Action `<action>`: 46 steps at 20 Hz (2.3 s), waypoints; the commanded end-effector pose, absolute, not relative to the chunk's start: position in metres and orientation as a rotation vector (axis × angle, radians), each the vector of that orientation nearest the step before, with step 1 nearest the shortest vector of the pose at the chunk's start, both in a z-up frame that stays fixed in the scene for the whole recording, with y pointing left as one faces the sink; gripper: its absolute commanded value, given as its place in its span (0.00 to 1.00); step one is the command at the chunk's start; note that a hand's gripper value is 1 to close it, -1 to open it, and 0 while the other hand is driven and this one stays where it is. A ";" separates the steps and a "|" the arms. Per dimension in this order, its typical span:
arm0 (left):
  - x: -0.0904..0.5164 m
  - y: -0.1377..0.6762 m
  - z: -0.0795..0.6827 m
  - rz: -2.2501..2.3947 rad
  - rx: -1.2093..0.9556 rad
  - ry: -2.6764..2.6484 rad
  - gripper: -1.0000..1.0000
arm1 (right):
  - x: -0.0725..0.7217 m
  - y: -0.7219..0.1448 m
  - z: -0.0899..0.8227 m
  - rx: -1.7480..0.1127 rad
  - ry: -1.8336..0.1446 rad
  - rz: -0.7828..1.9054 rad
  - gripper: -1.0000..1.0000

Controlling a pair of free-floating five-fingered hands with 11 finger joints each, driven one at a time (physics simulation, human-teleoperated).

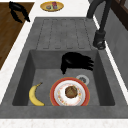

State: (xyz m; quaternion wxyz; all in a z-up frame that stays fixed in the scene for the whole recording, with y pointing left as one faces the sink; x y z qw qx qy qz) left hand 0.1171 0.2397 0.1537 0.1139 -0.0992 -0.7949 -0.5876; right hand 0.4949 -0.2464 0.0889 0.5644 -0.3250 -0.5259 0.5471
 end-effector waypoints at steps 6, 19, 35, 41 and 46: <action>0.117 0.240 0.154 -1.723 -0.291 -2.331 0.50 | 0.503 -0.230 0.109 -0.766 -1.441 1.297 0.00; 0.117 0.240 0.154 -1.723 -0.291 -2.331 0.50 | 0.508 -0.203 0.157 -0.725 -1.595 1.358 0.00; 0.117 0.240 0.154 -1.723 -0.291 -2.331 0.50 | 0.553 -0.146 0.174 -0.724 -1.562 1.349 0.00; 0.117 0.240 0.154 -1.723 -0.291 -2.331 0.50 | 0.566 -0.151 0.176 -0.787 -1.499 1.406 0.00; 0.117 0.240 0.154 -1.723 -0.291 -2.331 0.50 | 0.593 -0.143 0.157 -0.760 -1.450 1.419 0.00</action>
